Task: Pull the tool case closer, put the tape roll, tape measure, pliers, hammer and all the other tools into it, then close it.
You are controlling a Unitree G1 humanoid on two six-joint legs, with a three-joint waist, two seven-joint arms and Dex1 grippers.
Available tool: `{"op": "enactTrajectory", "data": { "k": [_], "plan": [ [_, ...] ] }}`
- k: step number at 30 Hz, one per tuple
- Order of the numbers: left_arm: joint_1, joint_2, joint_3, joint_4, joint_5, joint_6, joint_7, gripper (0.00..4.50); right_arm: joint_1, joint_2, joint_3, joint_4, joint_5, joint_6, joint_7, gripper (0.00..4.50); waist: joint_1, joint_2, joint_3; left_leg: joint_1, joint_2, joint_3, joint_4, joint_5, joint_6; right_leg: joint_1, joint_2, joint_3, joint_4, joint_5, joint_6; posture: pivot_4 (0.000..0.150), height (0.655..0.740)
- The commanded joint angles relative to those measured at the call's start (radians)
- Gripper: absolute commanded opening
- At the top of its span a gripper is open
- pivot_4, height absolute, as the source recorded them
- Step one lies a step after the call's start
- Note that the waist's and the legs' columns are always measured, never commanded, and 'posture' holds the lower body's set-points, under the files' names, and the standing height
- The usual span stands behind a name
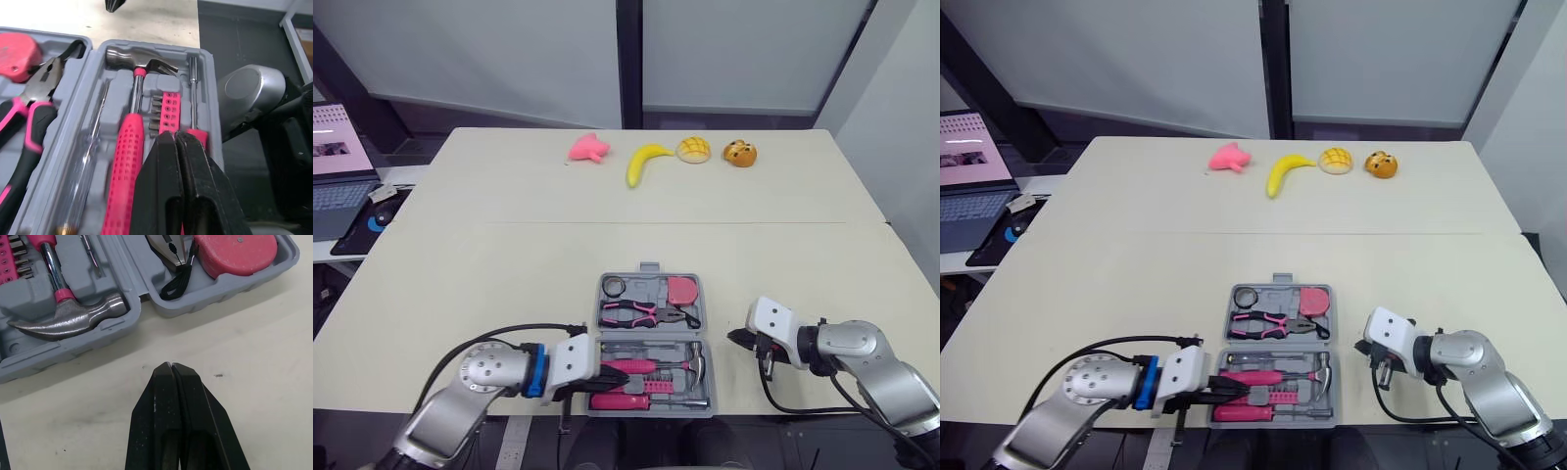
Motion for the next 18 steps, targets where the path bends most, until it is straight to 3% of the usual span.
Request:
{"op": "enactTrajectory", "data": {
  "k": [1, 13, 18],
  "plan": [
    [-0.025, -0.01, -0.06, 0.025, 0.062, -0.008, 0.016, 0.05, -0.021, -0.007, 0.002, -0.03, 0.009, 0.011, -0.006, 0.0, -0.002, 0.0, 0.0, 0.0, 0.0, 0.0, 0.0, 0.0, 0.0, 0.0, 0.0, 0.0, 0.0, 0.0, 0.0, 0.15, 0.7193],
    [-0.074, -0.036, -0.146, 0.119, 0.181, -0.011, 0.055, 0.05, -0.06, -0.048, 0.003, -0.014, 0.018, 0.041, 0.005, 0.0, -0.001, 0.0, 0.0, 0.0, 0.0, 0.0, 0.0, 0.0, 0.0, 0.001, 0.0, 0.0, 0.0, 0.0, 0.0, 0.15, 0.7193],
    [-0.067, -0.025, -0.155, 0.119, 0.187, -0.011, 0.045, 0.05, -0.141, -0.014, -0.038, -0.002, 0.137, 0.238, 0.025, 0.0, -0.001, 0.0, 0.0, 0.0, 0.0, 0.0, 0.0, 0.0, 0.0, 0.001, 0.0, 0.0, 0.0, 0.0, 0.0, 0.15, 0.7193]
  ]
}}
